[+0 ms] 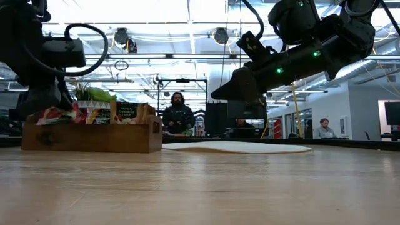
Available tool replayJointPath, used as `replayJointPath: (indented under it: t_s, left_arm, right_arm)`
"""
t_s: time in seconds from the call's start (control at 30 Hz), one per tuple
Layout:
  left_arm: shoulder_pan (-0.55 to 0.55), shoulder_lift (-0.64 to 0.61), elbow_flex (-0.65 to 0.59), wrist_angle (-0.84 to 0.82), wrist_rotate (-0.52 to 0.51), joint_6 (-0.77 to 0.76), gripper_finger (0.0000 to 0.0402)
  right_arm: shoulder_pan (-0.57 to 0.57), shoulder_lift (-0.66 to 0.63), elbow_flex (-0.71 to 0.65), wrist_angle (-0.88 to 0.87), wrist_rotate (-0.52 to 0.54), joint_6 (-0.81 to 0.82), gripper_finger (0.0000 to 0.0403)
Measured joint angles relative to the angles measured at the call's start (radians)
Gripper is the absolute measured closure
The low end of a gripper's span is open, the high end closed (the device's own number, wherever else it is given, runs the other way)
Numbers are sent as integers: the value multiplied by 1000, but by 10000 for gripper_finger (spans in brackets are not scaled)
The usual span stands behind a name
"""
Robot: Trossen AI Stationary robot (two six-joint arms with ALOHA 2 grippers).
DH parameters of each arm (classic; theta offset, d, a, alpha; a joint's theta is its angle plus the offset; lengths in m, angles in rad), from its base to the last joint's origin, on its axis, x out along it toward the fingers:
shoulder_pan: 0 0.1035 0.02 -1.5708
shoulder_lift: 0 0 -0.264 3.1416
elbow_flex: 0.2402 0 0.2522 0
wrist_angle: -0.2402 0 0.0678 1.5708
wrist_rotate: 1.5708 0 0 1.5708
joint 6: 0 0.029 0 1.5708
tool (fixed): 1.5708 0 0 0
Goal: Pick & Place Tea
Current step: Put the red tea bag into the left section of the wooden organizer
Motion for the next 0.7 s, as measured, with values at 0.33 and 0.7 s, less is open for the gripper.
replayJointPath:
  t_s: [0.33, 0.7]
  left_arm:
    - [0, 0, 6, -82, 3, -83, 269]
    - [51, 0, 7, -143, 3, -262, 286]
  right_arm:
    - [0, 0, 0, 0, 0, 0, 261]
    - [0, 0, 0, 0, -1, 0, 261]
